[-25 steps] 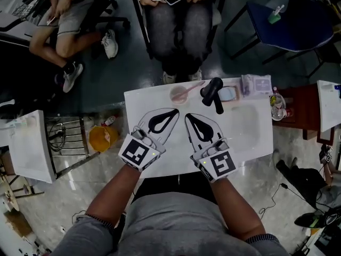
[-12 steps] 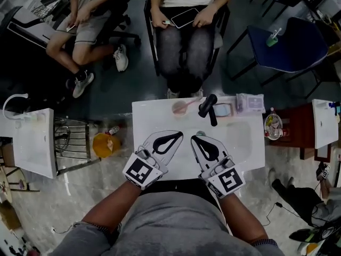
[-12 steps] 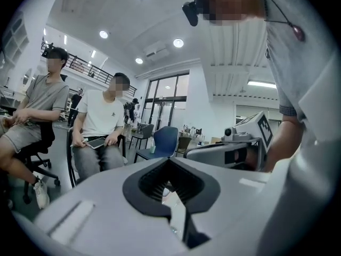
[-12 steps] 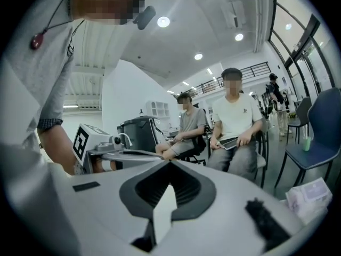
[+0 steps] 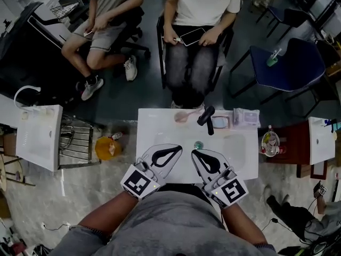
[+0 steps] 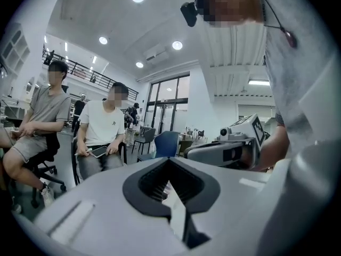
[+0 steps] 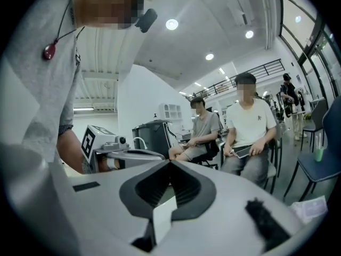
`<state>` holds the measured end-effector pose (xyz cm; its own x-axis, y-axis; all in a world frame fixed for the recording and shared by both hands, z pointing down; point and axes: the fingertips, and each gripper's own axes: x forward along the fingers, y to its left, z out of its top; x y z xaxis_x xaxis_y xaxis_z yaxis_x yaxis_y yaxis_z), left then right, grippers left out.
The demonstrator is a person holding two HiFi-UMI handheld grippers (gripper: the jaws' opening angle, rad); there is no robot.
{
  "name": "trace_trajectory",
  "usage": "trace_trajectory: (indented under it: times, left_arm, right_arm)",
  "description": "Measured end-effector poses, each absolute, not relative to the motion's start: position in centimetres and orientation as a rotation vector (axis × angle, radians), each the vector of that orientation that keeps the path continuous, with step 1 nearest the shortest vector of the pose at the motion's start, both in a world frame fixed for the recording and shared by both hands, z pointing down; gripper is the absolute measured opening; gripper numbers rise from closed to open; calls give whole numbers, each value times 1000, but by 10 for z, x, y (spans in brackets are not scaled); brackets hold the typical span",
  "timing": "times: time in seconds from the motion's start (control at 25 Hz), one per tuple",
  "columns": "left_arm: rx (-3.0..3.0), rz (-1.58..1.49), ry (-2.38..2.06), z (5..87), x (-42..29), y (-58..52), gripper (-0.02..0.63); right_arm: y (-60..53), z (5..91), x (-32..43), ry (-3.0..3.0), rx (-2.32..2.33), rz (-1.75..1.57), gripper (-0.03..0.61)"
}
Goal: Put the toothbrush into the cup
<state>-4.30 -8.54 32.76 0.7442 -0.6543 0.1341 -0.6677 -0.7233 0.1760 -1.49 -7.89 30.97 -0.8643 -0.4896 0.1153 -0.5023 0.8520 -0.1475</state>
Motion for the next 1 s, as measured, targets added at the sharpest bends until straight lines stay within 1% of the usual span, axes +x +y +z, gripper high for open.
trace_trajectory:
  times: [0.28,0.48,1.0]
  left_arm:
    - [2802,61,-1063,307,-37,-75,6]
    - [2796,98,-1045,303,-37,-73,6]
    - [2815,92,-1028,291,-32,-67,6]
  right_arm:
    - [-71,292,-10,-2959,749,233,12]
    - [-68,279,-11,-2962,736,180,12]
    - [-61,275,-9,-2967,730,167,12]
